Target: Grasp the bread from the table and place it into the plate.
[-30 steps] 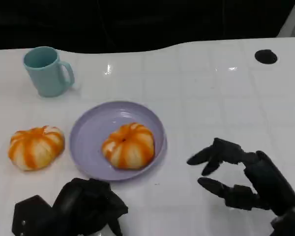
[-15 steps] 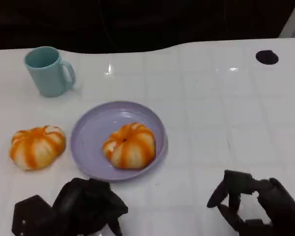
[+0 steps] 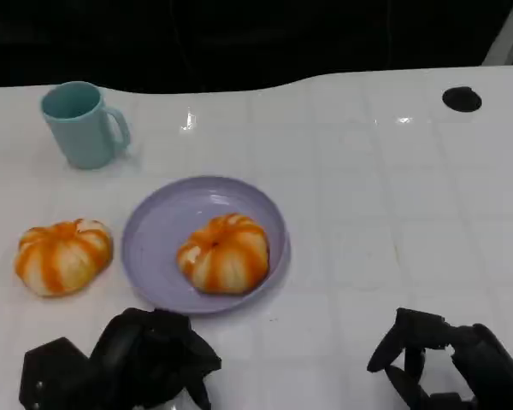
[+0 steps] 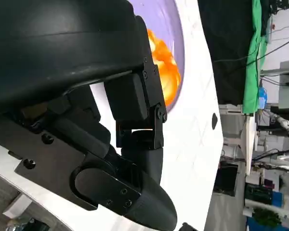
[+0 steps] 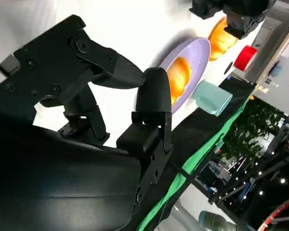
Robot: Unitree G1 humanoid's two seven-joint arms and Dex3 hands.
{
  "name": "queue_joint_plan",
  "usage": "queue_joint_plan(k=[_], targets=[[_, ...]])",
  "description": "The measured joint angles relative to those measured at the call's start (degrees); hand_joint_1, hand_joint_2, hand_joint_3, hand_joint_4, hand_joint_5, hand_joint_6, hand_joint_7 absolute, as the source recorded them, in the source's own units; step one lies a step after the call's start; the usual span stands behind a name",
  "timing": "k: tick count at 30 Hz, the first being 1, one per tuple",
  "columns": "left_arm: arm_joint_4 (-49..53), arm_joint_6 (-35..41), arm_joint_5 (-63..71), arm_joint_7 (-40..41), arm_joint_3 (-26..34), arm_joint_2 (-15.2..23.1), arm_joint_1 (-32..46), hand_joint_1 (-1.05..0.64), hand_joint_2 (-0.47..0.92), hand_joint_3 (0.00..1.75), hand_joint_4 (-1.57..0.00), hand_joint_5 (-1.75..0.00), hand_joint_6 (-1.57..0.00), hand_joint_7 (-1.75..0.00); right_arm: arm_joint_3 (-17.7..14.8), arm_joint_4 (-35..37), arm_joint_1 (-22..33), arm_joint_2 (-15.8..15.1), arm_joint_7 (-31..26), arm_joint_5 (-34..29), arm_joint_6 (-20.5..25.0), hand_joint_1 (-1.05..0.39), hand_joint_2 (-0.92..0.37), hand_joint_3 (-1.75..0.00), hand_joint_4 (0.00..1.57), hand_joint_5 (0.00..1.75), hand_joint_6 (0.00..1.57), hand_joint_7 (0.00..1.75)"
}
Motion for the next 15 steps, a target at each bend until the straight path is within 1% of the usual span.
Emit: queue_joint_plan(k=[6,15], targets=[[0.22,0.00,-0.06,-0.08,0.12,0.28,-0.02,-1.05,0.81,0.00,-1.46,-1.03,-1.54,-0.55,-0.01,1.76,-0.88,0.72,-1.24,-0.75,-1.07,-0.28,-0.46,-1.17,0.77,1.75,0.73,1.38],[0.74,0.00,-0.83,-0.64,0.39,0.73,-0.09,-1.05,0.80,0.00,-1.45,-1.03,-1.54,-0.54,-0.01,2.39,-1.88,1.54,-1.69,-1.92,-1.11,-0.30,-0.47,-1.14,0.76,1.75,0.72,1.38]])
